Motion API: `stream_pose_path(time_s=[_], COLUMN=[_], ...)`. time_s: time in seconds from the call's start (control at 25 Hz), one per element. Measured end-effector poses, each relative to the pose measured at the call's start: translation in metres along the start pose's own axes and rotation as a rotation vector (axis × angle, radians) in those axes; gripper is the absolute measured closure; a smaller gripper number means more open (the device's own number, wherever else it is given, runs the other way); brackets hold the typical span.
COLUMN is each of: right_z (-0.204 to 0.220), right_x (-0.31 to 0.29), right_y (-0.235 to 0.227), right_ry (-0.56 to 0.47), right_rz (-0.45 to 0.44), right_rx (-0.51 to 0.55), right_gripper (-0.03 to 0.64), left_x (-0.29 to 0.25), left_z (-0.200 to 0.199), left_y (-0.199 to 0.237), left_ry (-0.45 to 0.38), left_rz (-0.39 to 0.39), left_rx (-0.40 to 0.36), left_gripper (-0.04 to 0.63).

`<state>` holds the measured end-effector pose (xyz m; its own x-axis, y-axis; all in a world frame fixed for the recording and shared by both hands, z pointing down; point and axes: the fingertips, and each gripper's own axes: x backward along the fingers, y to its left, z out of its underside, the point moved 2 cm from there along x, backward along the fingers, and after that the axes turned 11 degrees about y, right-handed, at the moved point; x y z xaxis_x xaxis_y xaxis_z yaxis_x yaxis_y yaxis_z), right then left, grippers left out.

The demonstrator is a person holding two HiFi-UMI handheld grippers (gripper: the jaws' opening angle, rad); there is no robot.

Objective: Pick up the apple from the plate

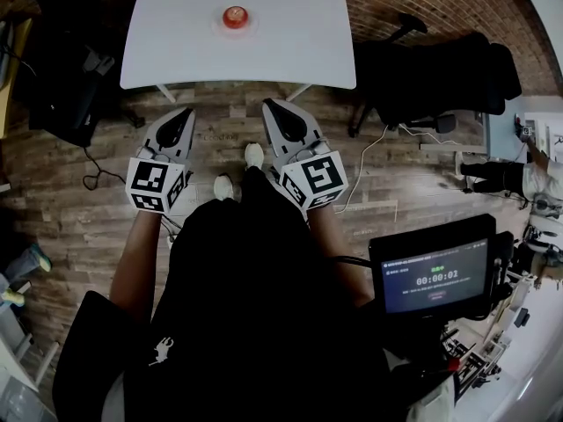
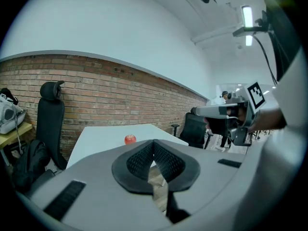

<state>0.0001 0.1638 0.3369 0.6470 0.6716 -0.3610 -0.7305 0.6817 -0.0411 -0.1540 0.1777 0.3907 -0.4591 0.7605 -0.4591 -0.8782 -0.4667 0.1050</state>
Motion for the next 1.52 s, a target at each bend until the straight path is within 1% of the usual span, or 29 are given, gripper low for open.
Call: stream_pose_path(time_s=[0.2, 0.48, 0.64, 0.8, 0.96, 1.08, 1.2, 1.52], right_z=[-0.001, 0.001, 0.0, -0.012, -0.022, -0.029, -0.035, -0.039], right_x=[0.001, -0.006, -0.012, -0.026, -0.042, -0.054, -0.065, -0.088], right_y=[-0.004, -0.012, -0.031, -0.052, -0.076, -0.094, -0.108, -0.141], right_ry=[-0.011, -0.021, -0.018, -0.026, -0.033, -0.036, -0.038, -0.029], right_rz=[-0.011, -0.036, -0.049, -0.067, -0.086, -0.102, -0.124, -0.191], right_rx=[0.007, 0.005, -0.003, -0.001, 0.006, 0.011, 0.016, 0.022], right_gripper=[0.612, 0.612, 0.612, 0.612, 0.612, 0.612, 0.612, 0.612], left_x=[-0.002, -0.01, -0.025, -0.043, -0.063, -0.078, -0.091, -0.121], left_z=[-0.004, 0.003, -0.007, -0.023, -0.04, -0.051, -0.062, -0.072], left_y=[-0.002, 0.002, -0.002, 0.003, 0.014, 0.022, 0.027, 0.03], left_ry=[-0.008, 0.012, 0.02, 0.02, 0.017, 0.031, 0.022, 0.043], left_rz=[-0.031, -0.067, -0.074, -0.09, -0.119, -0.153, -0.179, -0.23], left_rx=[-0.01, 0.006, -0.017, -0.035, -0.03, -0.019, -0.02, -0.011], left_gripper=[0.591, 0.591, 0.591, 0.591, 0.591, 0.591, 0.591, 0.591])
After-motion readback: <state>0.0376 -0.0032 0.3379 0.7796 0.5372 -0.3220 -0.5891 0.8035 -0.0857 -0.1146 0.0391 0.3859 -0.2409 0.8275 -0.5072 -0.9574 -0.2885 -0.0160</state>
